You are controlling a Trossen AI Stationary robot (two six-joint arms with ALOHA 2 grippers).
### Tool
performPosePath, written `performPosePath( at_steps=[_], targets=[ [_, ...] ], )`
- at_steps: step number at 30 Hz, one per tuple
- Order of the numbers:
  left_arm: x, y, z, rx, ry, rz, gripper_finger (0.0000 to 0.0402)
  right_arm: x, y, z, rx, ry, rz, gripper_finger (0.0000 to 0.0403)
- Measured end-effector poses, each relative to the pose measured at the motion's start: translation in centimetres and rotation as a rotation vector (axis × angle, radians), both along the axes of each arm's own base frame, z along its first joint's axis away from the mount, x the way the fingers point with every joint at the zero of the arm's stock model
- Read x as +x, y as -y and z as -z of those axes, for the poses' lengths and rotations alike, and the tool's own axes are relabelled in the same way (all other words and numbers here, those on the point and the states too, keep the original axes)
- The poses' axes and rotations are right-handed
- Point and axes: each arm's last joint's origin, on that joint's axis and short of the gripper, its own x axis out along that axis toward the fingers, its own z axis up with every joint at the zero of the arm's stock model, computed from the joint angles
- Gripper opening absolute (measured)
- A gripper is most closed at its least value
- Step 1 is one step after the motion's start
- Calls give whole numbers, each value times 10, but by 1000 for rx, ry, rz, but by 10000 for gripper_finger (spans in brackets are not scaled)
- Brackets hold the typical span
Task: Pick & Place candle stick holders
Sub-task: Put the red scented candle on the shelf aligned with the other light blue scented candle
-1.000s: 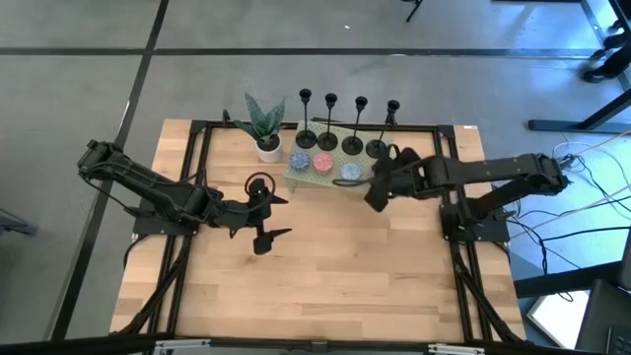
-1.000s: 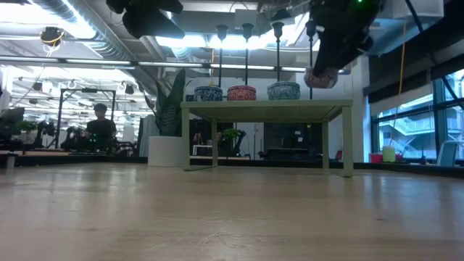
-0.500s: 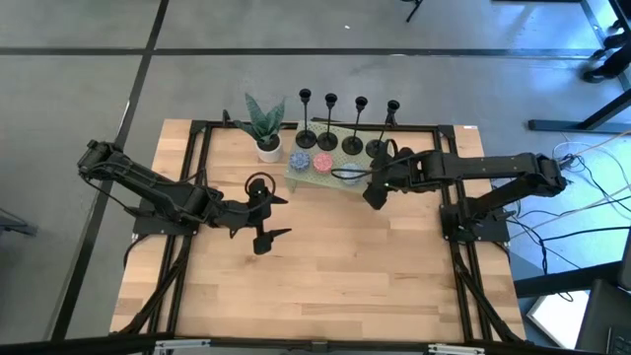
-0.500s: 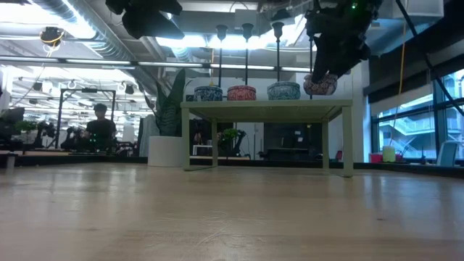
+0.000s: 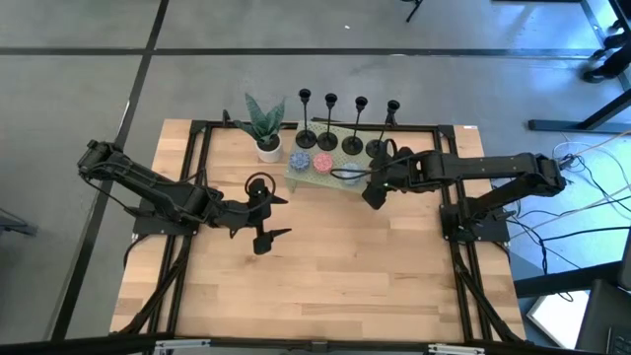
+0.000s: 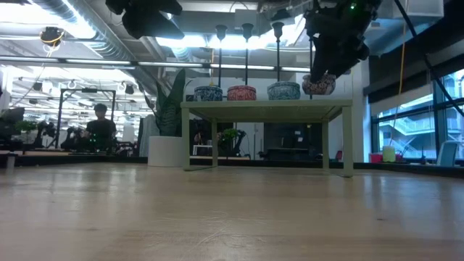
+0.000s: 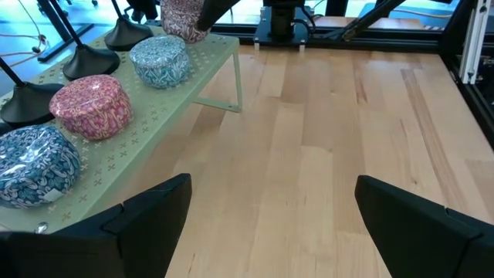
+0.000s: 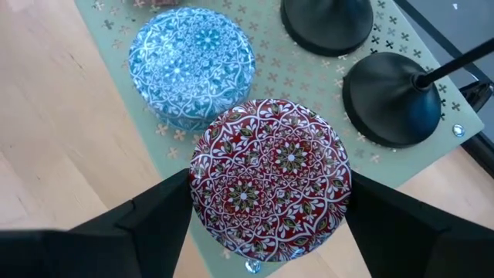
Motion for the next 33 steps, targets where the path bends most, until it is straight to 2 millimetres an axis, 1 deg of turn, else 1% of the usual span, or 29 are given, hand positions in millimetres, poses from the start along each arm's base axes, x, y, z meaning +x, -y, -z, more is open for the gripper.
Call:
performPosePath(
  at_steps=[13, 18, 33],
  targets=[
    [0, 0, 0, 0, -1, 0, 363, 0, 1, 0, -4, -11, -17, 310],
    [0, 0, 0, 1, -1, 0, 363, 0, 2, 1, 41, -12, -34, 310],
    [-1, 0, 1, 4, -12, 0, 363, 0, 2, 1, 29, -27, -52, 311]
  ],
)
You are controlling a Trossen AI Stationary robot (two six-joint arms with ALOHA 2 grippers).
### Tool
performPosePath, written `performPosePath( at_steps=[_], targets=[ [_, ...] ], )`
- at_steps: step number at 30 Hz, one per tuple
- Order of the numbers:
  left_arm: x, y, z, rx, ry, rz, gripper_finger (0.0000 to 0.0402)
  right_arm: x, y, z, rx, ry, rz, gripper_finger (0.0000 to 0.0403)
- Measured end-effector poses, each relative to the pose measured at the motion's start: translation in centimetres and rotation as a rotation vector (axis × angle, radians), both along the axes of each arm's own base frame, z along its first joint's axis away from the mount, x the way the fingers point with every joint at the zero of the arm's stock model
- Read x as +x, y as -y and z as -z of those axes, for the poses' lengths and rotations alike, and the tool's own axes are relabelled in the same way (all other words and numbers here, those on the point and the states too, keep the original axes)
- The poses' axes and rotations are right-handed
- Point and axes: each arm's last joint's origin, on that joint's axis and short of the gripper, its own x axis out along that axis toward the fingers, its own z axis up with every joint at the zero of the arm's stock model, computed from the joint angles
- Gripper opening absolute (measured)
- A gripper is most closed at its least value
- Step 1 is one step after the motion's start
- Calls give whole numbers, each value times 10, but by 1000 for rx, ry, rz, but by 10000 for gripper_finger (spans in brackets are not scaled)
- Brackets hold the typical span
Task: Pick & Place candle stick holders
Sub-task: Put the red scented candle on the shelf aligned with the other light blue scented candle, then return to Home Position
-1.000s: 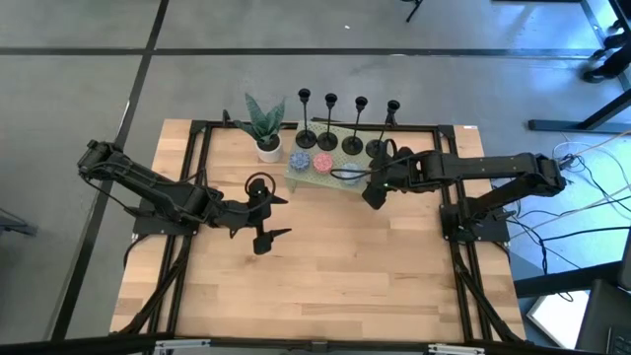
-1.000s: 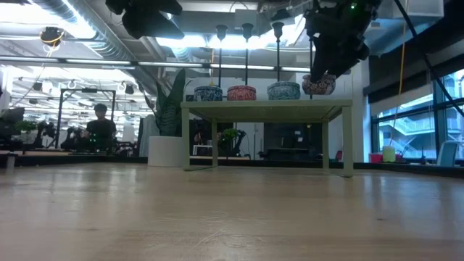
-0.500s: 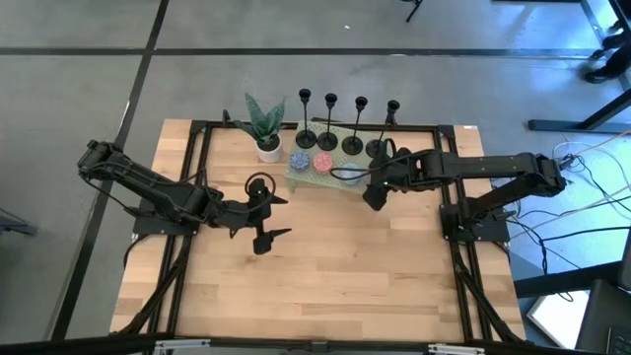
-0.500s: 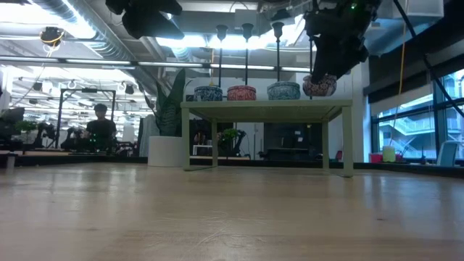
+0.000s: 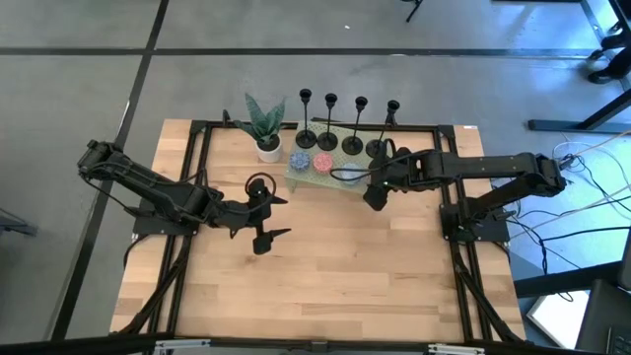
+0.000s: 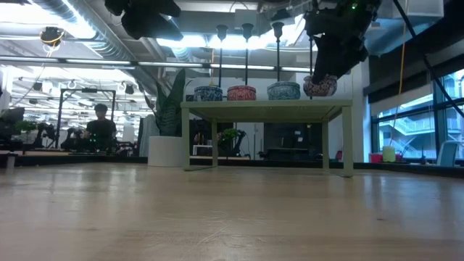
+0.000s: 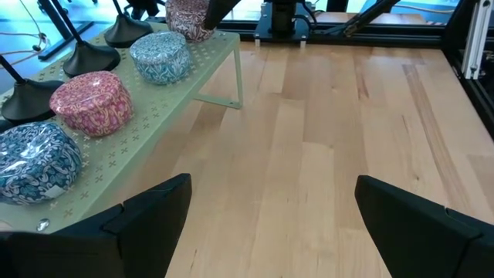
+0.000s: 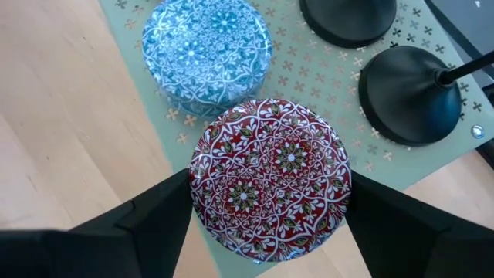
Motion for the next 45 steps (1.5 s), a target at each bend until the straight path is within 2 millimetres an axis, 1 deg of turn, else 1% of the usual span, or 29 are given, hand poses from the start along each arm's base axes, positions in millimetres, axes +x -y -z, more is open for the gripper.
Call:
performPosePath(
  at_steps=[15, 25, 33, 36, 38, 42, 45],
  targets=[
    [0, 0, 0, 0, 0, 0, 363, -1, 0, 2, -13, -34, -28, 311],
    [0, 0, 0, 0, 0, 0, 363, 1, 0, 3, -22, -47, -44, 347],
    [0, 0, 0, 0, 0, 0, 363, 0, 2, 1, -38, -47, -45, 350],
    [0, 0, 0, 0, 0, -1, 363, 2, 2, -7, -45, -32, -58, 350],
    [0, 0, 0, 1, 0, -1, 363, 4, 2, -17, -48, -4, -63, 350],
    [0, 0, 0, 1, 0, -2, 363, 4, 2, -44, -57, 34, -79, 350],
    [0, 0, 0, 1, 0, -2, 363, -1, 0, -67, -18, 59, -85, 350]
  ],
)
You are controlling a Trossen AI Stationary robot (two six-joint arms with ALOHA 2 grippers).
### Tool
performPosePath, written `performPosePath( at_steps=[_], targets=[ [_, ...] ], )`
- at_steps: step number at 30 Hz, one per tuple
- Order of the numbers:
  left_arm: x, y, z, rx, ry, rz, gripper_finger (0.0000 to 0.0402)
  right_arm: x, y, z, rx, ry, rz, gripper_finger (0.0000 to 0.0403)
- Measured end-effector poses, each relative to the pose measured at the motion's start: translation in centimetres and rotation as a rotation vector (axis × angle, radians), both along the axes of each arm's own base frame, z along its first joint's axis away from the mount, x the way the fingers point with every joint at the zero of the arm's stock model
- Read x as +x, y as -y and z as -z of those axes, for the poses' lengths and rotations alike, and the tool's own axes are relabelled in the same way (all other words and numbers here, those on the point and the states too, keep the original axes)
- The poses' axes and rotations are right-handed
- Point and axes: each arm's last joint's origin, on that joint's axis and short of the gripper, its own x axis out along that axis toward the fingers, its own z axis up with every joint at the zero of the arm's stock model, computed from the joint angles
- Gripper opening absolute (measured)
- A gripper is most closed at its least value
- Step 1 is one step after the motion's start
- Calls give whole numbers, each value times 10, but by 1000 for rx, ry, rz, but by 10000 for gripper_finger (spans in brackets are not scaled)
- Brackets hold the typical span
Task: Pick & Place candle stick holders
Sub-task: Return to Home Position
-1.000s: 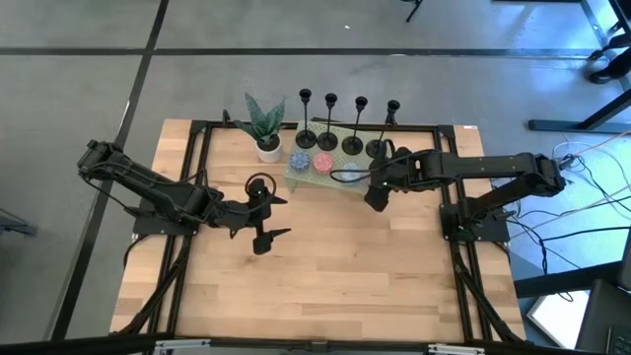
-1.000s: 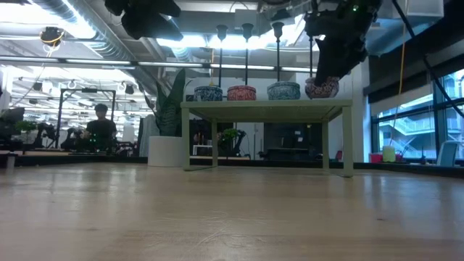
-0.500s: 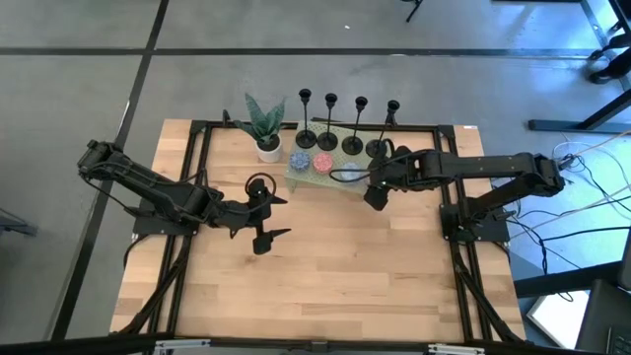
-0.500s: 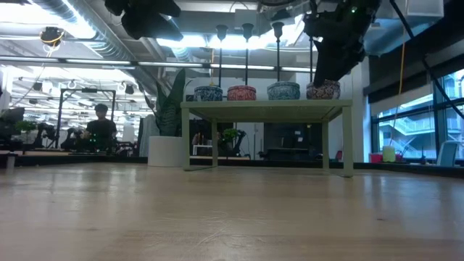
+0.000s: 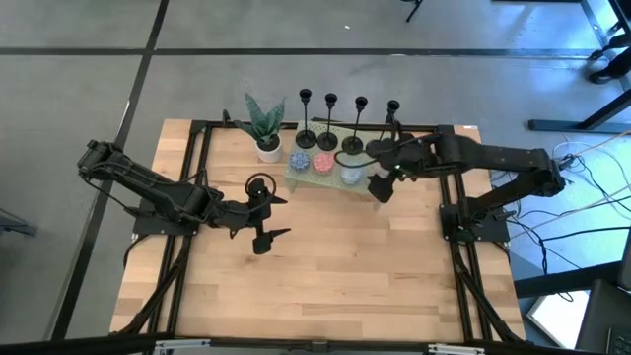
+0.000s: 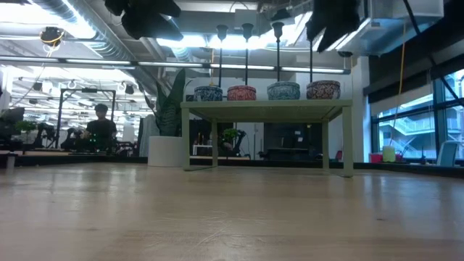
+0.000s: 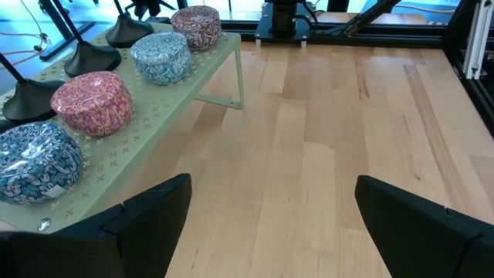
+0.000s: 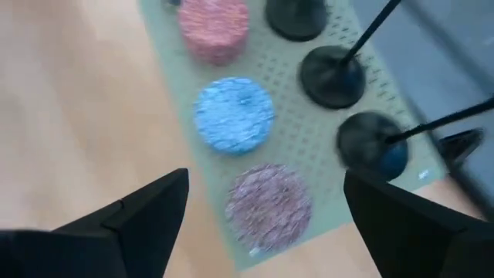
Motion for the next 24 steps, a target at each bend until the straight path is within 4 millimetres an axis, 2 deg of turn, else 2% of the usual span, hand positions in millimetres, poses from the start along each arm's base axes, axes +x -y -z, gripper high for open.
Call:
performPosePath(
  at_steps=[4, 8, 13, 17, 21, 24],
  targets=[
    [-1, -1, -1, 24, 4, -13, 363, -5, -5, -23, 114, 61, -6, 338],
    [-6, -3, -6, 38, 32, -58, 363, -6, -18, -26, 104, 72, -49, 301],
    [-22, -5, -24, 10, 108, -47, 363, -7, -45, -17, 55, 41, -124, 203],
    [-45, -10, -42, 17, 179, -50, 363, -12, -64, -12, -34, 24, -171, 110],
    [-70, -16, -52, 66, 193, -61, 363, -18, -79, -13, -106, 29, -218, 23],
    [-84, -20, -54, 78, 186, -83, 363, -27, -87, -19, -158, 63, -234, 11]
  ],
)
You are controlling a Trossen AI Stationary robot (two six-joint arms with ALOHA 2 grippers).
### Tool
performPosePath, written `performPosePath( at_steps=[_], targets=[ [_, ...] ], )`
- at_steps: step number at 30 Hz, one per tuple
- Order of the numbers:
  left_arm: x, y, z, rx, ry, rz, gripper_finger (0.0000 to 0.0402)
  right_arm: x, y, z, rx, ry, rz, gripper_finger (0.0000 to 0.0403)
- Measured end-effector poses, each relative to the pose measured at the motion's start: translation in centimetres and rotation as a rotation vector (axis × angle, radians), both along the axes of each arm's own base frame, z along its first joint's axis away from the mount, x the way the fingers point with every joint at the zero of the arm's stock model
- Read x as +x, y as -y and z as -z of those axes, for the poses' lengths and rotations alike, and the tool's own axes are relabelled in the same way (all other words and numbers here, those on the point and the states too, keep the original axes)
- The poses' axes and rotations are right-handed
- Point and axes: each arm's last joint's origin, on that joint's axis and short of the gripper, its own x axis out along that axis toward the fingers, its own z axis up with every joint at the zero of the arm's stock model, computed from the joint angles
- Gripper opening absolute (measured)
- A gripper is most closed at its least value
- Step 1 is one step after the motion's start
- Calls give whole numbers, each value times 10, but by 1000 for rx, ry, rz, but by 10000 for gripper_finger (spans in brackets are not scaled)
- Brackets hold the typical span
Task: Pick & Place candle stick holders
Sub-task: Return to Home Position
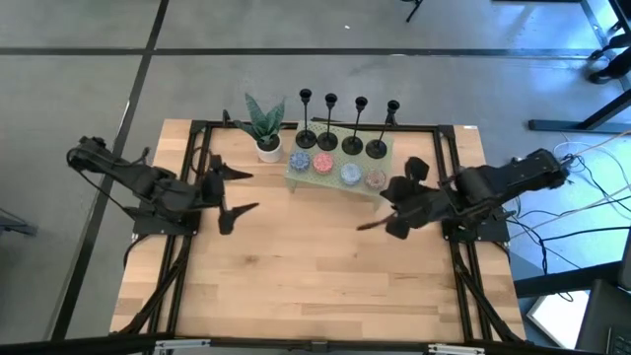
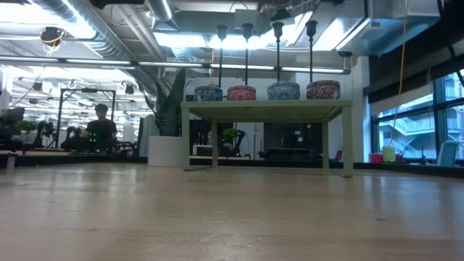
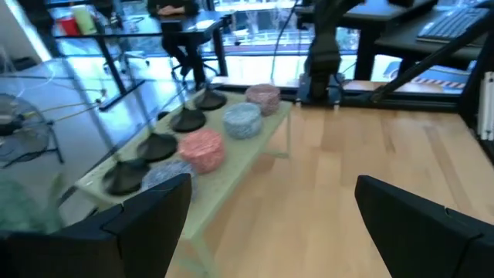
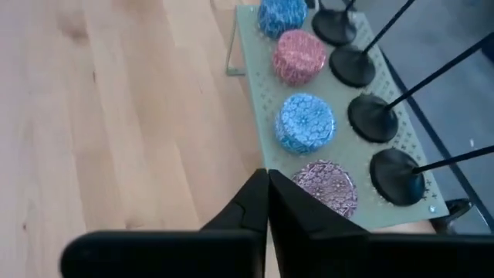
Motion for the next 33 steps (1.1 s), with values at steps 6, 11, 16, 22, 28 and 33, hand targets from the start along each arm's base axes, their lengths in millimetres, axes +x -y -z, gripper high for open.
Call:
performPosePath(
  at_steps=[6, 11, 16, 22, 28, 33],
  targets=[
    [-19, -5, -1, -13, -4, 5, 363, -32, -8, 6, -18, 105, -20, 18],
    [-29, -9, 16, -8, -13, 26, 363, -60, -6, 38, 56, 238, -44, 5],
    [-28, -8, 45, -98, -42, -12, 363, -76, 2, 66, 47, 333, -133, 21],
    [-23, -10, 69, -115, -42, -185, 363, -94, 13, 92, 52, 416, -166, 24],
    [-19, -9, 69, -110, -98, -60, 332, -108, 22, 107, 91, 483, -166, 11],
    [-15, -5, 66, -34, -132, 132, 246, -116, 27, 114, 92, 517, -177, 9]
  ],
)
